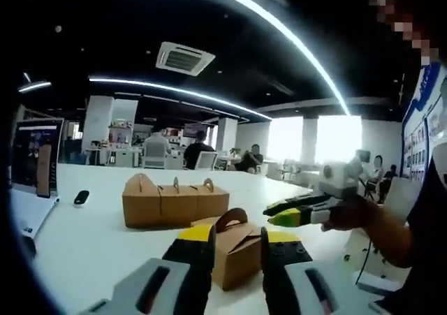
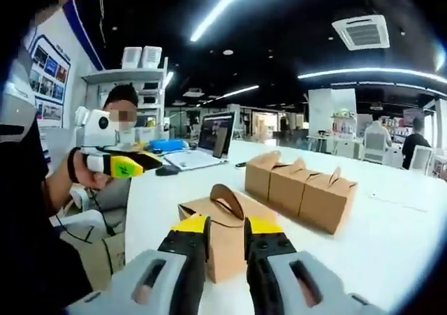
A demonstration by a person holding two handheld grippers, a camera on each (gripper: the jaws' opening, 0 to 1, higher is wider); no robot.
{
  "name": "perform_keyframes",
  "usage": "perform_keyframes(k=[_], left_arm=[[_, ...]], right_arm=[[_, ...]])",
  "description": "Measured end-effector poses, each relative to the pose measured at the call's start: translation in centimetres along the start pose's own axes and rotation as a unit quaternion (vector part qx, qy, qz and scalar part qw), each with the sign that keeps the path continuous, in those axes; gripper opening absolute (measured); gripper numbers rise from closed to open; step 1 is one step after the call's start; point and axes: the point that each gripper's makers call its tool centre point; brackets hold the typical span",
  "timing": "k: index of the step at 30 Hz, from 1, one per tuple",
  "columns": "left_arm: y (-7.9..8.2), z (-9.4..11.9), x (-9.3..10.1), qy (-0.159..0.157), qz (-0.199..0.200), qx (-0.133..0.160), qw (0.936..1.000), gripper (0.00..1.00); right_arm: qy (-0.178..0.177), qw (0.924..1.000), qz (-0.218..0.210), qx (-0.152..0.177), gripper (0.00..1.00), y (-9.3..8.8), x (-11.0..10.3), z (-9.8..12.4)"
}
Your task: Pick up one paper box from the group, open the paper box, and remove the item inside
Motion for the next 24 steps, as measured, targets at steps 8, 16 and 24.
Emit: perform_keyframes(k=[8, 16, 24], left_arm=[[-0.5, -1.4, -0.4, 0.000, -0.013, -0.011, 0.9999, 0.28], [-1.4, -3.7, -0.1, 0.011, -0.134, -0.054, 0.9895, 0.28], [-2.1, -5.6, 1.4, 0.002, -0.256, -0.111, 0.9602, 0.27]], right_arm=[[0.000, 0.9993, 0.027, -0.027, 0.08, -1.5, -0.7, -1.0], [0.012, 0.9983, 0.025, -0.051, 0.03, -1.3, -1.0, -1.1], [0.014, 0.9978, 0.018, -0.062, 0.02, -1.4, -0.9, -1.4]])
Point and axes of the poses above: the point that each gripper's makers call its tool centre point, and the gripper's own axes: z roughly backward along the fingers, x roughly to its right, y roughly out of its top, and after that the axes turned 9 degrees about z, right-handed
